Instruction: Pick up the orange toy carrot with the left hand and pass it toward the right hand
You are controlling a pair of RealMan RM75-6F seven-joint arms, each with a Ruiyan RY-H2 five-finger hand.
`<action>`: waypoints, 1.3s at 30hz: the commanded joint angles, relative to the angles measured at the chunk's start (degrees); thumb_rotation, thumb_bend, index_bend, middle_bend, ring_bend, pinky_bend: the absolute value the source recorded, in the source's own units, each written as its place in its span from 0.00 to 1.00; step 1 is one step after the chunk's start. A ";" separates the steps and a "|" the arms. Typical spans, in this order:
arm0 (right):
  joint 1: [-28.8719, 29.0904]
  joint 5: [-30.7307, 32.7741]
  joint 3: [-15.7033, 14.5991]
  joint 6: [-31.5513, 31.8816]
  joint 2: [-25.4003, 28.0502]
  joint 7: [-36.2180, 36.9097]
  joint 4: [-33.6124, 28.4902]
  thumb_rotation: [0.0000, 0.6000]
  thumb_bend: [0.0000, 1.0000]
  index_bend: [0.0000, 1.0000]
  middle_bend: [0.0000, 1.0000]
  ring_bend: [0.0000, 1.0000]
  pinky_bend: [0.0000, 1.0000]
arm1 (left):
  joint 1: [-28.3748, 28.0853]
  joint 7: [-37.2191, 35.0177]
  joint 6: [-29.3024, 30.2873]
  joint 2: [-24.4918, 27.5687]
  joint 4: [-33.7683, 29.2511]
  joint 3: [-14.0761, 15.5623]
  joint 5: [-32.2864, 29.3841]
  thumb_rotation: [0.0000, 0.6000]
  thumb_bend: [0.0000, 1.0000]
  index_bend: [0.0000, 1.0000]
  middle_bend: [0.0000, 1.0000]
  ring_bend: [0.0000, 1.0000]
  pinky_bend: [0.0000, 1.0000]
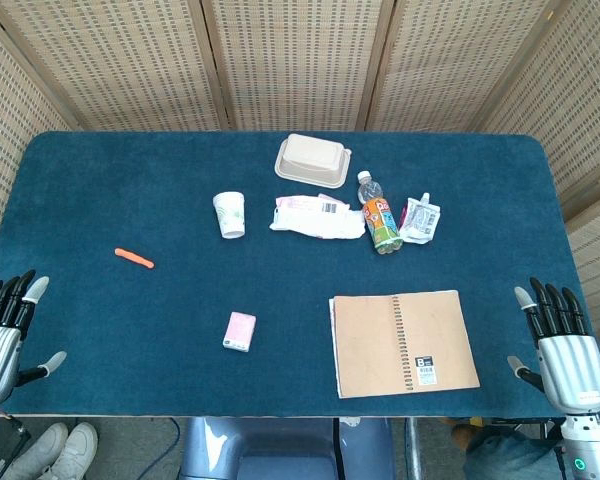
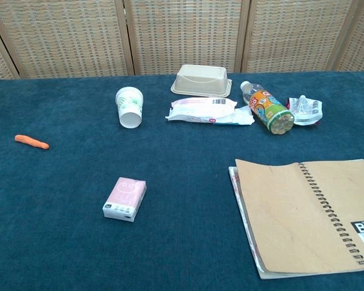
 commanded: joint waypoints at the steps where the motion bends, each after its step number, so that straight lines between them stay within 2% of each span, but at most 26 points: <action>1: 0.01 -0.03 -0.06 -0.12 -0.01 0.08 0.07 1.00 0.00 0.00 0.00 0.00 0.00 | -0.08 -0.29 -0.33 0.16 -0.01 0.03 -0.18 1.00 0.00 0.00 0.00 0.00 0.00; 6: 0.08 0.04 -0.28 -0.63 0.13 0.09 -0.09 1.00 0.00 0.00 0.00 0.00 0.00 | -0.96 -2.06 -1.79 0.71 0.31 -0.22 -0.44 1.00 0.00 0.00 0.00 0.00 0.00; 9: 0.07 -0.03 -0.58 -1.03 0.29 -0.03 -0.49 1.00 0.00 0.00 0.00 0.00 0.00 | -3.09 -5.95 -3.60 0.52 2.53 -1.60 -0.34 1.00 0.00 0.00 0.00 0.00 0.00; 13: 0.03 -0.40 -0.91 -1.20 0.50 -0.58 -1.41 1.00 0.00 0.00 0.00 0.00 0.00 | -8.09 -8.89 -10.12 -0.82 8.44 -5.16 -4.65 1.00 0.00 0.01 0.00 0.00 0.00; 16: 0.28 0.01 -0.78 -1.85 0.33 -1.26 -1.71 1.00 0.00 0.00 0.00 0.00 0.00 | -13.56 -10.81 -18.68 -1.94 13.23 -7.51 -8.37 1.00 0.00 0.11 0.00 0.00 0.00; 20: 0.91 1.58 -0.14 -3.24 0.24 -1.40 -1.69 1.00 0.00 0.00 0.00 0.00 0.00 | -20.83 -9.81 -29.12 -5.62 22.78 -9.57 -12.05 1.00 0.04 0.23 0.00 0.00 0.00; 24: 1.14 3.17 0.63 -3.73 -0.09 -1.68 -0.81 1.00 0.00 0.00 0.00 0.00 0.00 | -26.50 -10.10 -37.37 -11.57 33.15 -10.31 -14.75 1.00 0.18 0.35 0.00 0.00 0.00; 27: 1.47 5.16 1.24 -4.87 -0.55 -1.87 0.34 1.00 0.00 0.00 0.00 0.00 0.00 | -30.11 -11.98 -42.54 -16.82 42.04 -10.26 -15.61 1.00 0.24 0.40 0.00 0.00 0.00; 32: 1.74 7.42 1.97 -5.81 -1.11 -2.48 1.65 1.00 0.00 0.00 0.00 0.00 0.00 | -34.01 -15.47 -47.25 -24.11 54.35 -9.84 -15.62 1.00 0.27 0.46 0.00 0.00 0.00; 39: 1.81 8.72 2.44 -6.10 -1.37 -2.23 2.63 1.00 0.00 0.00 0.00 0.00 0.00 | -37.20 -18.17 -50.95 -29.87 65.11 -8.68 -14.66 1.00 0.31 0.48 0.00 0.00 0.00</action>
